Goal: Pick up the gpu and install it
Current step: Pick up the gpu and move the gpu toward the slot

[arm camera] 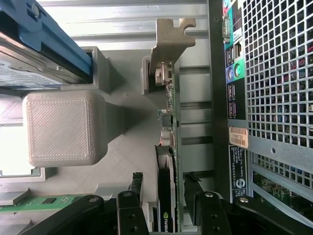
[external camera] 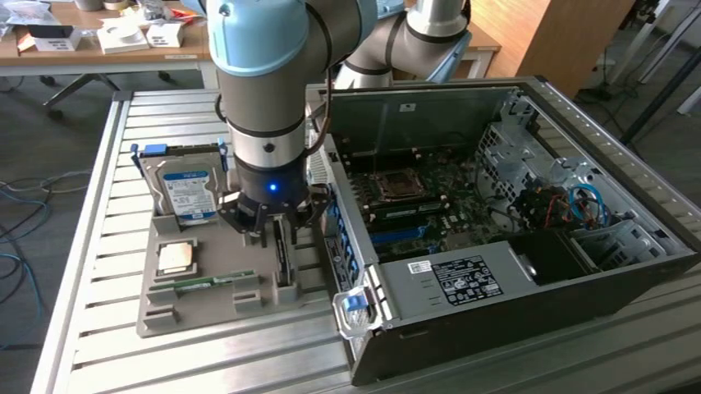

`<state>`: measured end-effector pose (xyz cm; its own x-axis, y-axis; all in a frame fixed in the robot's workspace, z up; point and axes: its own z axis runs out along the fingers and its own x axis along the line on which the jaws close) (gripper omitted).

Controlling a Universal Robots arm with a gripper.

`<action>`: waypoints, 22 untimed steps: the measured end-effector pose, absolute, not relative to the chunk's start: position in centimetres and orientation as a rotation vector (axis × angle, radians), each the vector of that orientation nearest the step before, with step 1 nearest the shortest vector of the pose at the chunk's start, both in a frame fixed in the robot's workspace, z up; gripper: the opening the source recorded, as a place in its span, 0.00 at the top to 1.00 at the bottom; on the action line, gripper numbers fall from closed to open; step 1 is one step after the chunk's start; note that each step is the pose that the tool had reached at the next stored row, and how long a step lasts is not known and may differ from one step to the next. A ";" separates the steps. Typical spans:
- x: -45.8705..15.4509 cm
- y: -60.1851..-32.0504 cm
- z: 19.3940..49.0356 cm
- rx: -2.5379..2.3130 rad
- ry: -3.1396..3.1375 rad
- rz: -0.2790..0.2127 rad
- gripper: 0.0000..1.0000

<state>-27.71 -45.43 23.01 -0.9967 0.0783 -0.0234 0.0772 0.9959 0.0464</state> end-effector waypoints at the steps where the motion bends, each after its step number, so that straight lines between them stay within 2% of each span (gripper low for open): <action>1: -27.7 -45.4 23.0 0.121 3.113 0.071 0.53; 11: -27.7 -45.4 23.0 0.121 3.113 0.070 0.53; 13: -27.7 -45.4 23.0 0.121 3.113 0.070 0.54; 14: -27.7 -45.4 23.0 0.121 3.113 0.070 0.61; 22: -27.6 -45.4 23.0 0.121 3.113 0.071 0.61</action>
